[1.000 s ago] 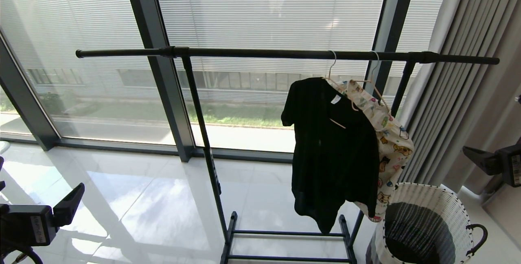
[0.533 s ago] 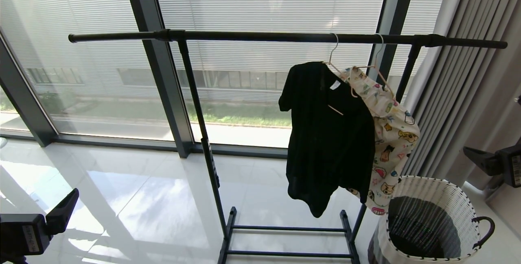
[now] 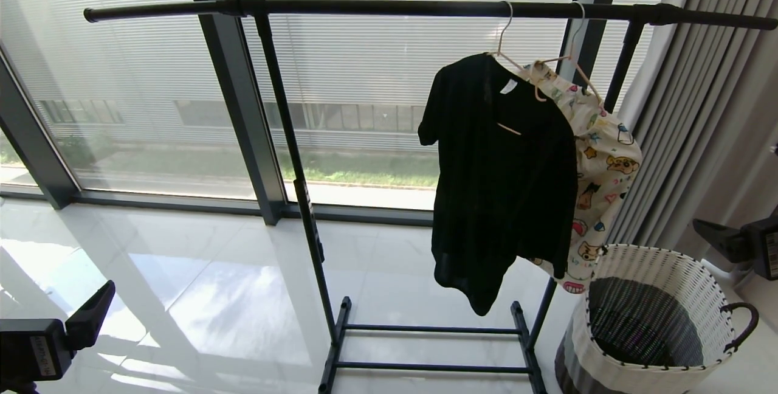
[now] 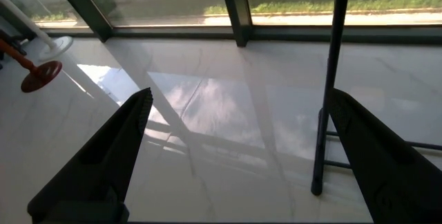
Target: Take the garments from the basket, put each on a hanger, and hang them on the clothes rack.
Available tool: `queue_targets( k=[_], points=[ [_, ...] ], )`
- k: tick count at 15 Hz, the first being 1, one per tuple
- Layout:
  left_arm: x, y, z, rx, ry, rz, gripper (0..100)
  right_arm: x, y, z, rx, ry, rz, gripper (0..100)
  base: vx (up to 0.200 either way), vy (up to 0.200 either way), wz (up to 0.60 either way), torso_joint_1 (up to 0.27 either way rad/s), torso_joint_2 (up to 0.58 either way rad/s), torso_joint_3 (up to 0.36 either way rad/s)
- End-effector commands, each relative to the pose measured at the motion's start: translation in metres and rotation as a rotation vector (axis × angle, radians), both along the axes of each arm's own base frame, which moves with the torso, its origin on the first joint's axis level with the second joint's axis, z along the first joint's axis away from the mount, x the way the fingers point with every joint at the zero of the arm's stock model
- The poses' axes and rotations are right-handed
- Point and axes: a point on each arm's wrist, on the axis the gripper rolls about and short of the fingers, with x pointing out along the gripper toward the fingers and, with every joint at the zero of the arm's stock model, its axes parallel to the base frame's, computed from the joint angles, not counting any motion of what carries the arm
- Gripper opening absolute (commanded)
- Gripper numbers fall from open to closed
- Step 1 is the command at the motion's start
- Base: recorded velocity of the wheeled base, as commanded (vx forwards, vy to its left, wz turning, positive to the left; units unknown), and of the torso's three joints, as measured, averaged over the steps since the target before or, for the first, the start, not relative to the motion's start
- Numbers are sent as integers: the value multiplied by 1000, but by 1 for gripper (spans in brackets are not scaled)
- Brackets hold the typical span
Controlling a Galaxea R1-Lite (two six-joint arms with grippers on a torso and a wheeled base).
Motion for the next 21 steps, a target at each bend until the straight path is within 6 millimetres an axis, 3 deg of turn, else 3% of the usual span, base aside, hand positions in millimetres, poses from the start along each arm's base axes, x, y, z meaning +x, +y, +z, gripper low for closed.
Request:
queue_targets(
  k=[1,10,14,18,21],
  points=[
    [0,1,0,0,-2,13,100,0,0,0,0,1,-1,100,0,0,0,-193,476,286],
    [0,3,1,-3,-4,28,100,-2,-3,-8,-7,18,-16,100,0,0,0,-141,373,232],
    [-7,7,-1,-150,-77,111,100,0,-18,-20,38,3,-127,100,0,0,0,-4,15,10],
    [-60,10,-43,-165,-172,180,100,-34,-36,-74,152,-191,-203,100,0,0,0,0,0,0],
    [-77,11,-56,-163,-189,208,100,-69,-44,-105,160,-218,-209,100,0,0,0,0,0,0]
  ],
)
